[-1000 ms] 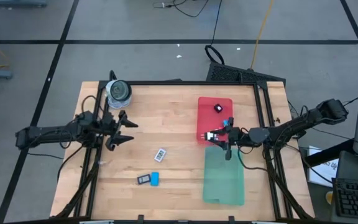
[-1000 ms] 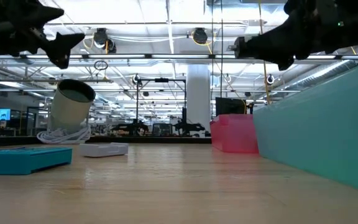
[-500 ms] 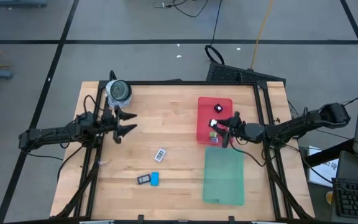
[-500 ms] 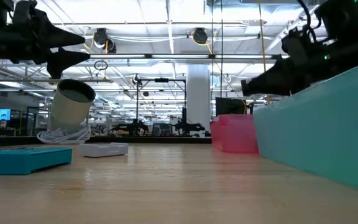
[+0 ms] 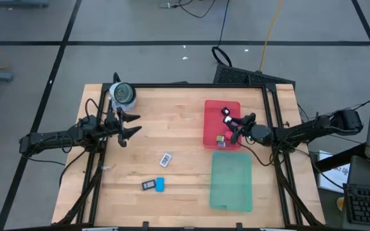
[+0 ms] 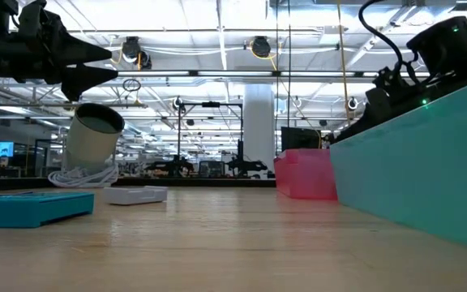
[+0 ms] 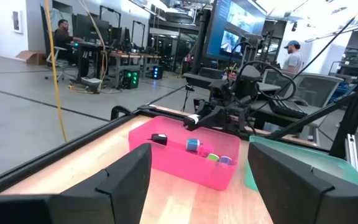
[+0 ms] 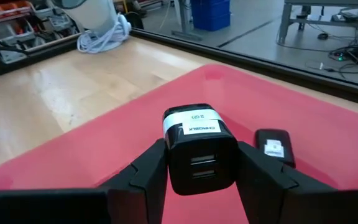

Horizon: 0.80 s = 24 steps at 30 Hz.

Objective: Pick & Place Office items
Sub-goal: Put the black charger adapter into the red bin

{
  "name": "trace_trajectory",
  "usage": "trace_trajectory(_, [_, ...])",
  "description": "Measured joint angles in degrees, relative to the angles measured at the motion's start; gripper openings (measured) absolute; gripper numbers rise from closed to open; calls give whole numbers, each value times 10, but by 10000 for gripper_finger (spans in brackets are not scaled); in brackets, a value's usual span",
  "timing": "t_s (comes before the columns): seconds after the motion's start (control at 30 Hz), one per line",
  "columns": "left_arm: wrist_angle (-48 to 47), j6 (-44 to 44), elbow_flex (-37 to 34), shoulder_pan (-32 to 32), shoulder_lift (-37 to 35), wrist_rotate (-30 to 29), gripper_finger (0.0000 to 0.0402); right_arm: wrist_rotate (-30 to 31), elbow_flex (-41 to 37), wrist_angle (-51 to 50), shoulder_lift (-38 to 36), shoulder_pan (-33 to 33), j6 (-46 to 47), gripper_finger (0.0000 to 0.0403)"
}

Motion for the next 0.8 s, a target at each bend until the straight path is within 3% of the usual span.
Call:
trace_trajectory(0.3, [0, 0, 0, 0, 0, 0, 286, -7, -2, 0, 0, -8, -8, 144])
trace_trajectory(0.5, [0, 0, 0, 0, 0, 0, 282, -66, -2, 0, 0, -8, -53, 144])
trace_trajectory(0.8, [0, 0, 0, 0, 0, 0, 265, -15, -2, 0, 0, -8, -28, 144])
